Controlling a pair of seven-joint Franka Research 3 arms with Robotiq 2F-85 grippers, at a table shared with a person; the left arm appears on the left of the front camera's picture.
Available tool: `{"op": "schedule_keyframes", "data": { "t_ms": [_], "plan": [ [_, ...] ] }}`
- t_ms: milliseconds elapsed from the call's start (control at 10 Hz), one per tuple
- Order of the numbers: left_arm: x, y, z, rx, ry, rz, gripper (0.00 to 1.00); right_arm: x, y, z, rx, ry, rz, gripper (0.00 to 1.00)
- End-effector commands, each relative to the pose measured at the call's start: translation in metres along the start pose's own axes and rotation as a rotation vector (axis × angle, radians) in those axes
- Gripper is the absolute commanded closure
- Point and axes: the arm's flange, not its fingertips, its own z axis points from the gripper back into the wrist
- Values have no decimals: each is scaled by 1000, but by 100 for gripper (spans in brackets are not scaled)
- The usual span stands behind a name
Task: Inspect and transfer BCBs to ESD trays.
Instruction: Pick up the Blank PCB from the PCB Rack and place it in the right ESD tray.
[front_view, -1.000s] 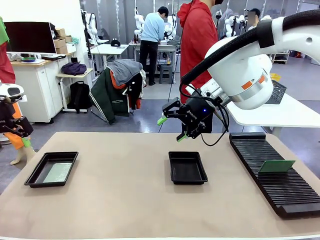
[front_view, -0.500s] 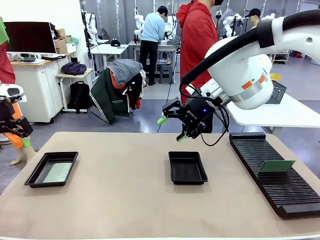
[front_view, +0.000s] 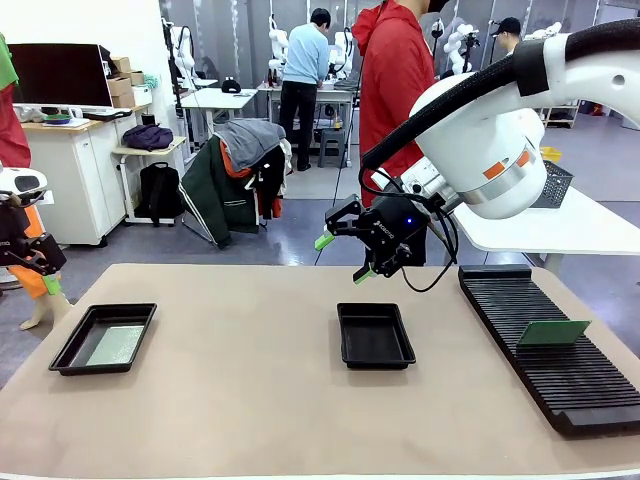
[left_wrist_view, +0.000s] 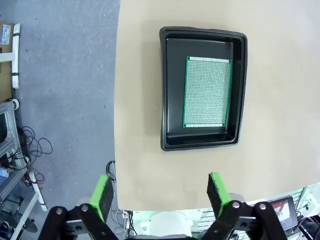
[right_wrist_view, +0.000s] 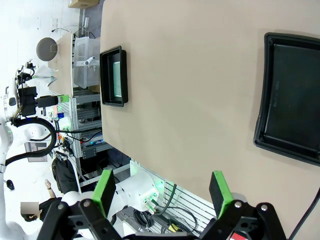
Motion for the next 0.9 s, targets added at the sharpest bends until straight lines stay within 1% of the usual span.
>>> {"op": "schedule_keyframes", "data": {
  "t_ms": [0,400,600,800],
  "plan": [
    [-1,-1,-2,-3,-9,1,0,0,2,0,-11,1,-12,0],
    [-1,-1,-2,-3,-9,1,0,0,0,0,0,0,0,0],
    [-1,-1,-2,-3,-9,1,0,-26,-17,42,-46,-44,78,0],
    [-1,-1,-2,-3,-9,1,0,-47,-32,92,-82,-55,188,0]
  ]
}}
